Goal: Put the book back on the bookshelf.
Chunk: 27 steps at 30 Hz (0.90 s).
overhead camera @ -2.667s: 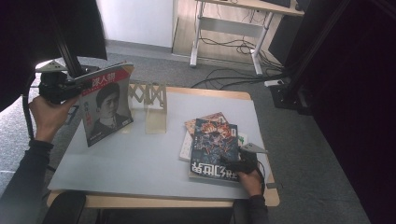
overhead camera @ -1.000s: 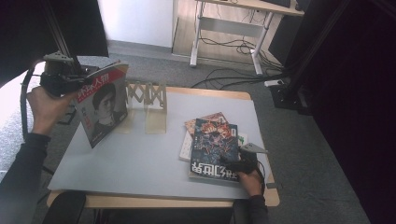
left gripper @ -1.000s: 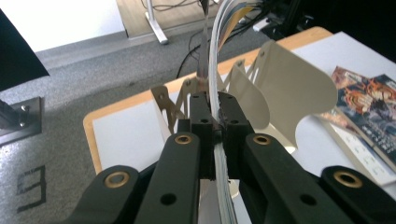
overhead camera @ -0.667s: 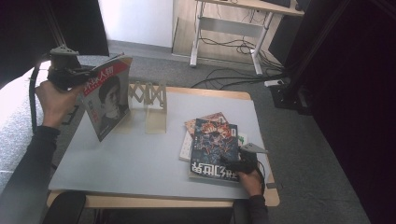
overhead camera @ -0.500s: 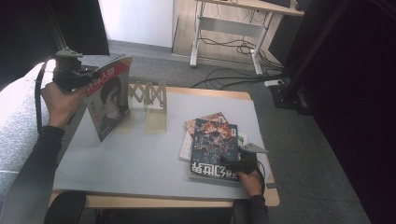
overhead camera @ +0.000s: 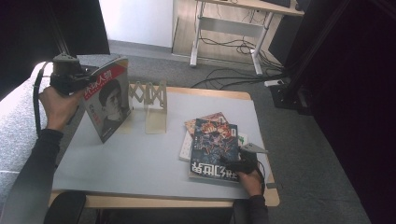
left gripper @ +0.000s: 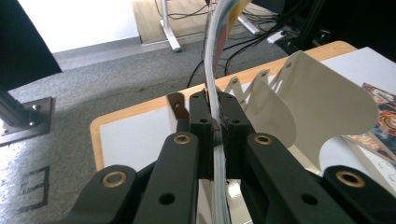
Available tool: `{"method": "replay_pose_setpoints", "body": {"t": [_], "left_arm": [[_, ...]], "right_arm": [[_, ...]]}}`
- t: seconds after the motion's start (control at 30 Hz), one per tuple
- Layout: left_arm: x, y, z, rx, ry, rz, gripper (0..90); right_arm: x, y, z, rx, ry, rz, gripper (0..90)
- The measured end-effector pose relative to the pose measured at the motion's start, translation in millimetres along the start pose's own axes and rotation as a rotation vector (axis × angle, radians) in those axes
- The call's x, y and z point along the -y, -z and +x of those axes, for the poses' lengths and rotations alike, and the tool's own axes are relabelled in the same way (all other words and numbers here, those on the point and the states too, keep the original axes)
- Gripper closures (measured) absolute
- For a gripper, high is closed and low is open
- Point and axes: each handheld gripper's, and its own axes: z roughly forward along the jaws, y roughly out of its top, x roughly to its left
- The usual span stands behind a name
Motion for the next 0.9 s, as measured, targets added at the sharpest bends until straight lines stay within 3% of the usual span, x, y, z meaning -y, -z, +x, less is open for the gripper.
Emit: {"method": "replay_pose_setpoints", "body": {"t": [0.2, 0.37, 0.7, 0.9], "left_arm": [[1.9, 1.1, 3.7, -0.001, 0.003, 0.0, 84.4], [0.9, 2.6, 2.4, 0.009, -0.007, 0.0, 77.8], [0.4, 9.1, 0.3, 0.029, 0.013, -0.032, 49.6], [1.9, 15.4, -3.7, 0.029, -0.014, -0.041, 30.5]], "right_arm": [[0.0, 0.0, 0.0, 0.0, 0.0, 0.0, 0.0], [0.0, 0.0, 0.0, 0.0, 0.0, 0.0, 0.0], [0.0, 0.0, 0.0, 0.0, 0.0, 0.0, 0.0], [0.0, 0.0, 0.0, 0.0, -0.001, 0.0, 0.0]]}}
